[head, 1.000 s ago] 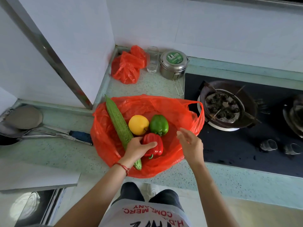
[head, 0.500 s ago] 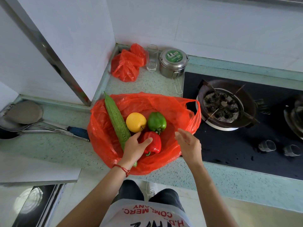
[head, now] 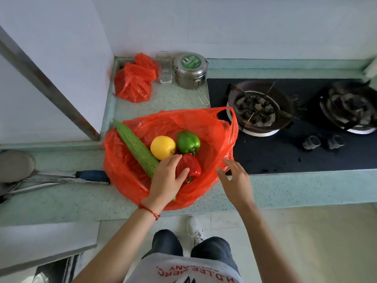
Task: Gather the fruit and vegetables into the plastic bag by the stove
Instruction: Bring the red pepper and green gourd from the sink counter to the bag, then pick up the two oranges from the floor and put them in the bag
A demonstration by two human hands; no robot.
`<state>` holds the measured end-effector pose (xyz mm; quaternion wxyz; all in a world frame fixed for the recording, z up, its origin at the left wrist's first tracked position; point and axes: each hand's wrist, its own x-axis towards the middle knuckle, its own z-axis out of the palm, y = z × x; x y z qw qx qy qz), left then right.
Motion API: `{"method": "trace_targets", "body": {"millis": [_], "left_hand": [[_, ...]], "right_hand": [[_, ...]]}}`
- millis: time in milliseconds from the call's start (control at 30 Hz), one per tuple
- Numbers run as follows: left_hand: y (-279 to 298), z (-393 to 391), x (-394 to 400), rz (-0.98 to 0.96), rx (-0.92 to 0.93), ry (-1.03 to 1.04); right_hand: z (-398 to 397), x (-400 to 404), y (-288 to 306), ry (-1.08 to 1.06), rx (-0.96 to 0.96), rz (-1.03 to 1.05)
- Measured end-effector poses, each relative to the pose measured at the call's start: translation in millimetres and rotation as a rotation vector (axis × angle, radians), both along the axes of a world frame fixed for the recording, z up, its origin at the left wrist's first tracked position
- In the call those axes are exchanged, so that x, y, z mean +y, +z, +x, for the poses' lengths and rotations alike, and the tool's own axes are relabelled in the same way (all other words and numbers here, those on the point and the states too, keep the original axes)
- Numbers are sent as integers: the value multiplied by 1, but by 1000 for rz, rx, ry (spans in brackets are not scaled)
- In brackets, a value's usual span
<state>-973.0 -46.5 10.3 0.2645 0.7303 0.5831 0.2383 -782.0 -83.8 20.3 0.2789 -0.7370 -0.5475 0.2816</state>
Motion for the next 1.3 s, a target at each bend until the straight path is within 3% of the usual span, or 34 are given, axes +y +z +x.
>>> {"method": "trace_targets", "body": {"millis": [167, 367, 767, 1300], "left_hand": [[-4, -10, -4, 93, 175, -252], [-6, 11, -19, 154, 237, -506], [-6, 100, -89, 259, 342, -967], [-1, 200, -283, 321, 238, -1449]], "right_hand": [[-11, -50, -13, -145, -217, -43], [-12, -116, -16, -400, -317, -86], [4, -266, -18, -874, -333, -186], [-15, -488, -17, -1448, -344, -256]]}}
